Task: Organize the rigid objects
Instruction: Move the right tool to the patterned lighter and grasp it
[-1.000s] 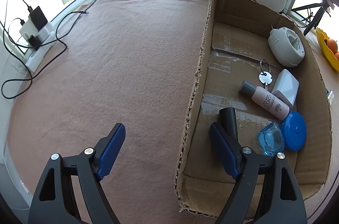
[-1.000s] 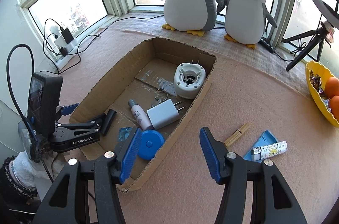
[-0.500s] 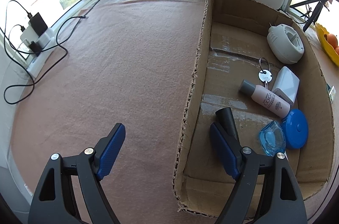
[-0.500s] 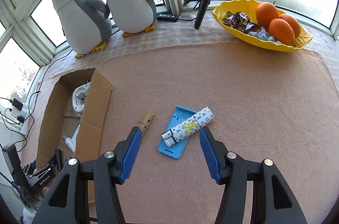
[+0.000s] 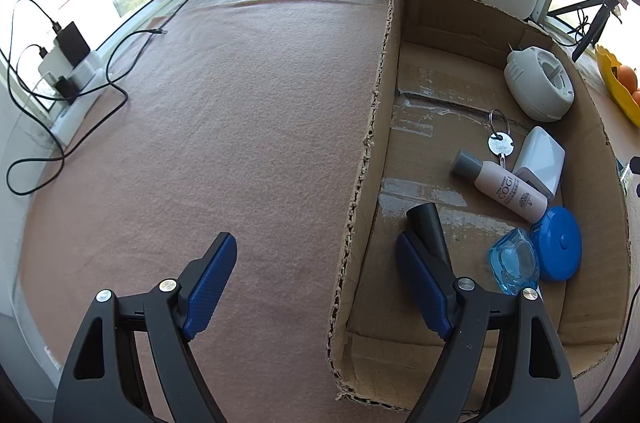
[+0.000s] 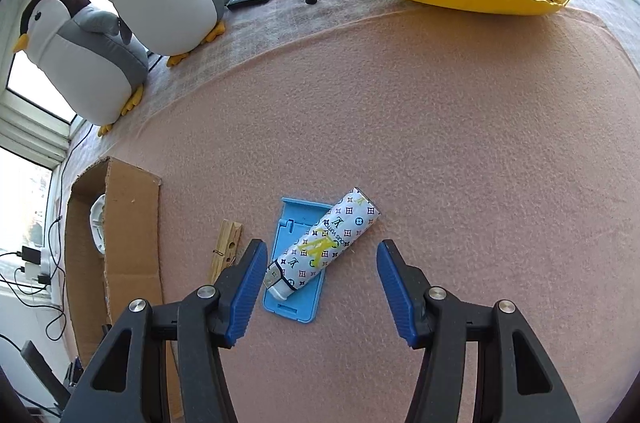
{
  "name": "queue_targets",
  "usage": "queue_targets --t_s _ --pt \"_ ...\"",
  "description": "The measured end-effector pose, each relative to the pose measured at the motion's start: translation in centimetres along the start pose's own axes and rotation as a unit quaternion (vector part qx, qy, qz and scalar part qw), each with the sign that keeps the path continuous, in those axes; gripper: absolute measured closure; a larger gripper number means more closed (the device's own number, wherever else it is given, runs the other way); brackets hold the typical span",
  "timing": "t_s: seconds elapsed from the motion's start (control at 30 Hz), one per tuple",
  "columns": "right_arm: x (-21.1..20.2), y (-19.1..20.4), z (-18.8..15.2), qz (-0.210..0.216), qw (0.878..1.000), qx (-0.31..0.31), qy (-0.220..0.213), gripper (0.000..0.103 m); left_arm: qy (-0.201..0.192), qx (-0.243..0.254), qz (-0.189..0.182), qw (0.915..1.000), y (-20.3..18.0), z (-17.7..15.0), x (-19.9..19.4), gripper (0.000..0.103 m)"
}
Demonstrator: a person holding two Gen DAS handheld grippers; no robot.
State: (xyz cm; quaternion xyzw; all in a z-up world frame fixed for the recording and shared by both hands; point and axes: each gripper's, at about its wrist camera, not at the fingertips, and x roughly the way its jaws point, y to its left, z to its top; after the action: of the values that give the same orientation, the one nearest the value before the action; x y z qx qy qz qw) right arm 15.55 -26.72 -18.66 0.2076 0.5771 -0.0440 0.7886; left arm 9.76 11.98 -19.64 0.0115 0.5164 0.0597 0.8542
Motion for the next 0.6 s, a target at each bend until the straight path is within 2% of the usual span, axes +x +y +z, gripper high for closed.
queue_targets --t_s 0.27,0.6 --pt "1.7 0.2 0.5 -0.034 0.999 -0.014 0.009 0.050 0.000 0.000 0.000 1.0000 0.0 0.0 0.0 0.020" --pt "2.2 0.0 0.3 -0.050 0.998 -0.037 0.010 0.050 0.000 0.000 0.000 1.0000 0.0 0.0 0.0 0.020"
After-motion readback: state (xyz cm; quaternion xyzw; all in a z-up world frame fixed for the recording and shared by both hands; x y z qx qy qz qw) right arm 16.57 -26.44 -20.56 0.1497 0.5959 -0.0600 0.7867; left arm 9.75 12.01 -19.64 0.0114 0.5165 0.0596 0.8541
